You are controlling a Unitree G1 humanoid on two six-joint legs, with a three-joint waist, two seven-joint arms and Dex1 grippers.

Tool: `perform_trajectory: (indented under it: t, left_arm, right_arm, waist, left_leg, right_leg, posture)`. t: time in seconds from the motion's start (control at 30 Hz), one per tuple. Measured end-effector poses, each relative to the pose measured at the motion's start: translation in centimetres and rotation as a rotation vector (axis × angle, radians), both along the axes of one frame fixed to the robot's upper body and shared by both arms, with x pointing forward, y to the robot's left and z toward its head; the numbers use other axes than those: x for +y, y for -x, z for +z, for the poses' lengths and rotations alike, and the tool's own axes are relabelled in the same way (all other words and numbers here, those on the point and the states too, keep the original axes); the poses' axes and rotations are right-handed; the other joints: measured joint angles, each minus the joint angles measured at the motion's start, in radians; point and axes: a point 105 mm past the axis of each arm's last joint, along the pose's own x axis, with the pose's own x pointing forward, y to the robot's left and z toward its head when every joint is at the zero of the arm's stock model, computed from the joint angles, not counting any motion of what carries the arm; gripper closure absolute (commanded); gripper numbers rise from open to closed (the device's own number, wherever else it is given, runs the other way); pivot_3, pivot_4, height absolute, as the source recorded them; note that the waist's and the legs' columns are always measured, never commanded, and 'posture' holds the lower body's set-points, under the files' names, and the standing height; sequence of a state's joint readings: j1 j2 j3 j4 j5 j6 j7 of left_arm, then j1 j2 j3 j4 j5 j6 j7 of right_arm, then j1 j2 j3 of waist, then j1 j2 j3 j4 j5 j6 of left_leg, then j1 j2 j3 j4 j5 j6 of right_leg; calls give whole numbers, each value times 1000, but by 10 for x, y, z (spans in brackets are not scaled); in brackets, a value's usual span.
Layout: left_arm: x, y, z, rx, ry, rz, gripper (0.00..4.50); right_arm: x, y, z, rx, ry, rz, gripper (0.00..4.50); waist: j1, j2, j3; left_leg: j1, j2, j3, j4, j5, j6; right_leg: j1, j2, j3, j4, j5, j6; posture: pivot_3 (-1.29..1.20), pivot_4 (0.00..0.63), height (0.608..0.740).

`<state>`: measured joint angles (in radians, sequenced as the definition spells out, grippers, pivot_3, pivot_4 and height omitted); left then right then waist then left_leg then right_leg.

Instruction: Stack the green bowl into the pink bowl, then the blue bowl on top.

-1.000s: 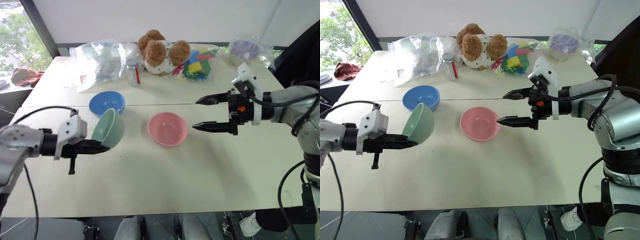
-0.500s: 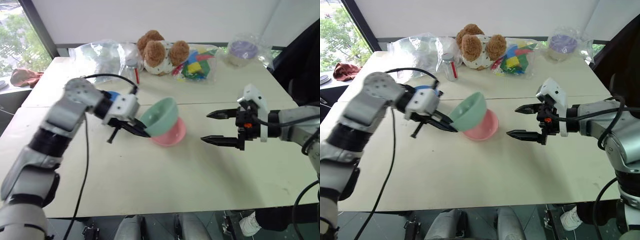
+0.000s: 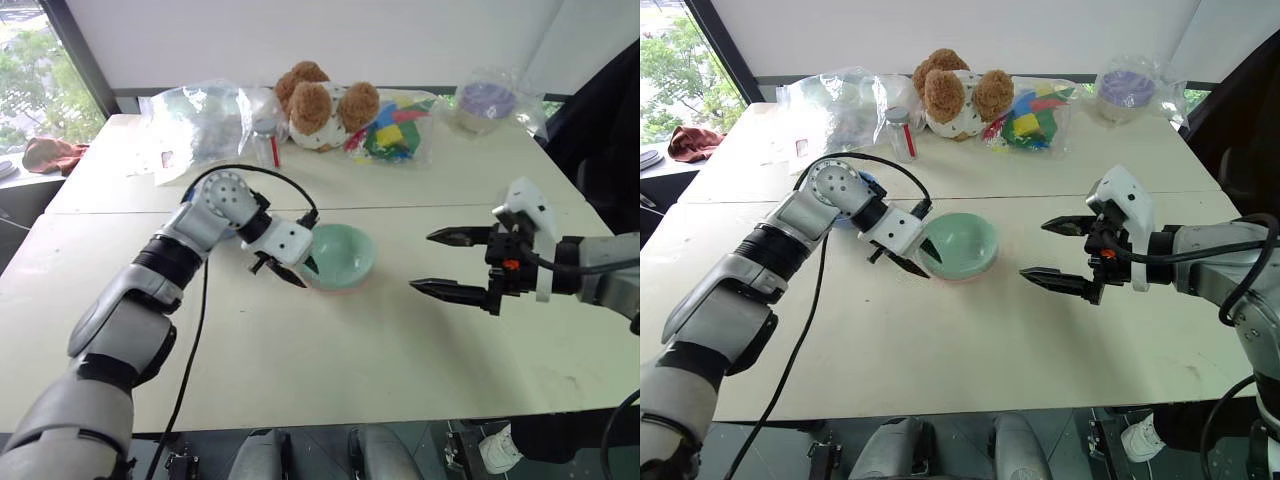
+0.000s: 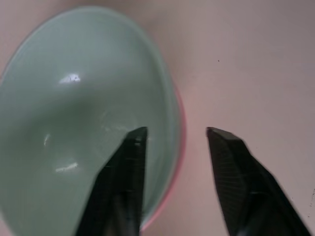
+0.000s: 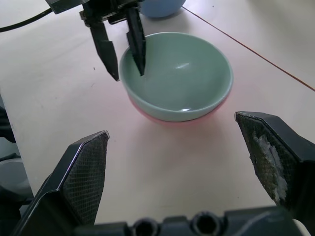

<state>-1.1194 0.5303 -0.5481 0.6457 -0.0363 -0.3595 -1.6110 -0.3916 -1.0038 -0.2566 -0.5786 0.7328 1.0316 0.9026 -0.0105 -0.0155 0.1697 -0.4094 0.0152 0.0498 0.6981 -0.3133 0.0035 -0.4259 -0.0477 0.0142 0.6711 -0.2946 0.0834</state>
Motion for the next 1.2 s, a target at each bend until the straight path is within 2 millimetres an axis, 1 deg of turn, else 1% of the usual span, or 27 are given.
perform_trajectory:
  t: [0.07,0.13,0.2,0.23,0.3,0.37,0.4,0.43,0.47,0.53,0.57,0.63,0.67,0.73,0.87,0.97,1.03,1.07,1.13,1.2]
  left_arm:
    - [-1,0,4,25,25,19,72]
    - [-2,-1,11,51,67,44,25]
    - [-2,-2,29,71,146,81,25]
    - [2,-4,43,60,192,110,25]
    - [15,-10,68,14,273,185,25]
    - [32,-16,84,-26,332,273,25]
    - [40,-18,89,-41,356,315,25]
    - [55,-20,94,-62,383,383,25]
    - [63,-21,93,-67,391,418,25]
    - [95,-24,84,-84,385,552,25]
    - [111,-26,74,-86,371,624,25]
    - [137,-29,53,-96,321,738,25]
    - [148,-30,44,-96,297,781,25]
    - [162,-32,29,-99,266,841,25]
    - [176,-42,12,-120,257,923,25]
    - [175,-51,-3,-94,267,965,25]
    - [171,-57,-7,-86,272,975,25]
    - [169,-59,-7,-88,271,974,266]
    - [169,-62,-7,-95,260,975,889]
    - [167,-63,-11,-88,240,970,1884]
  right_arm:
    - [0,0,0,-3,0,-4,0]
    - [0,-1,0,-4,-2,-3,0]
    - [2,-1,2,-9,-4,6,0]
    - [5,-2,5,-20,-9,17,0]
    - [12,-6,12,-48,-32,39,0]
    - [21,-10,20,-75,-72,68,0]
    - [24,-11,22,-80,-80,81,0]
    - [31,-13,23,-82,-89,107,0]
    - [33,-13,23,-80,-88,115,0]
    - [41,-17,21,-76,-90,149,0]
    - [43,-20,20,-72,-89,161,0]
    - [46,-23,19,-67,-85,178,0]
    - [47,-24,19,-69,-81,186,0]
    - [48,-25,20,-75,-80,197,0]
    - [47,-26,21,-84,-75,202,0]
    - [47,-26,21,-82,-73,205,0]
    - [47,-26,20,-82,-71,203,0]
    - [47,-26,20,-82,-71,203,0]
    - [45,-26,20,-81,-67,194,0]
    - [42,-26,20,-76,-60,177,0]
  waist:
    - [0,0,0]
    - [-1,0,0]
    - [-2,0,0]
    - [-4,0,0]
    - [-9,0,0]
    - [-12,0,0]
    - [-10,0,0]
    - [-10,0,0]
    - [-8,0,0]
    - [-9,0,0]
    - [-7,0,0]
    - [-1,0,0]
    - [2,0,0]
    - [10,-1,0]
    - [24,-1,0]
    - [24,-1,0]
    - [22,-1,0]
    - [21,-1,0]
    - [19,-1,0]
    - [17,-1,0]
  left_leg:
    - [0,0,0,0,0,0]
    - [0,0,0,0,0,0]
    - [0,0,0,0,0,0]
    - [0,1,0,0,0,0]
    - [0,1,0,0,0,0]
    - [1,1,-1,0,0,0]
    - [1,1,-1,0,0,0]
    - [1,1,-1,0,0,0]
    - [1,1,-1,0,0,0]
    - [1,1,-1,0,0,0]
    - [1,1,-1,0,0,0]
    - [1,1,-1,1,0,0]
    - [0,0,-1,1,0,0]
    - [0,0,-1,2,0,0]
    - [-1,-1,0,2,0,1]
    - [-1,-1,0,2,0,1]
    - [-1,-1,0,2,0,1]
    - [-1,-1,0,2,0,1]
    - [-1,0,0,2,0,1]
    - [-1,0,0,1,0,1]
  right_leg:
    - [0,0,0,0,0,0]
    - [0,0,0,0,0,0]
    - [0,0,0,0,0,0]
    - [0,0,0,0,0,0]
    - [0,1,0,1,0,0]
    - [0,1,1,2,0,0]
    - [-1,1,1,2,0,0]
    - [-1,1,1,2,0,0]
    - [-1,1,1,3,0,0]
    - [-1,0,1,3,0,0]
    - [-1,0,1,3,0,0]
    - [-1,-1,1,3,0,0]
    - [-1,-1,0,3,0,0]
    - [-1,-1,0,2,0,0]
    - [-1,-2,-1,2,0,0]
    - [-1,-2,-2,2,0,0]
    - [-1,-2,-2,2,0,1]
    - [-1,-1,-2,2,0,1]
    - [-1,-1,-2,2,0,1]
    - [-2,-1,-2,3,0,1]
  posture:
    - [0,150,740]
    - [0,150,740]
    - [0,150,740]
    - [0,150,740]
    - [0,150,740]
    - [0,150,740]
    - [0,150,740]
    - [0,150,740]
    - [0,150,740]
    - [0,150,740]
    - [0,150,740]
    - [0,150,740]
    - [0,150,740]
    - [0,150,740]
    - [0,150,740]
    - [0,150,740]
    - [0,150,740]
    - [0,150,740]
    - [0,150,740]
    - [0,150,740]
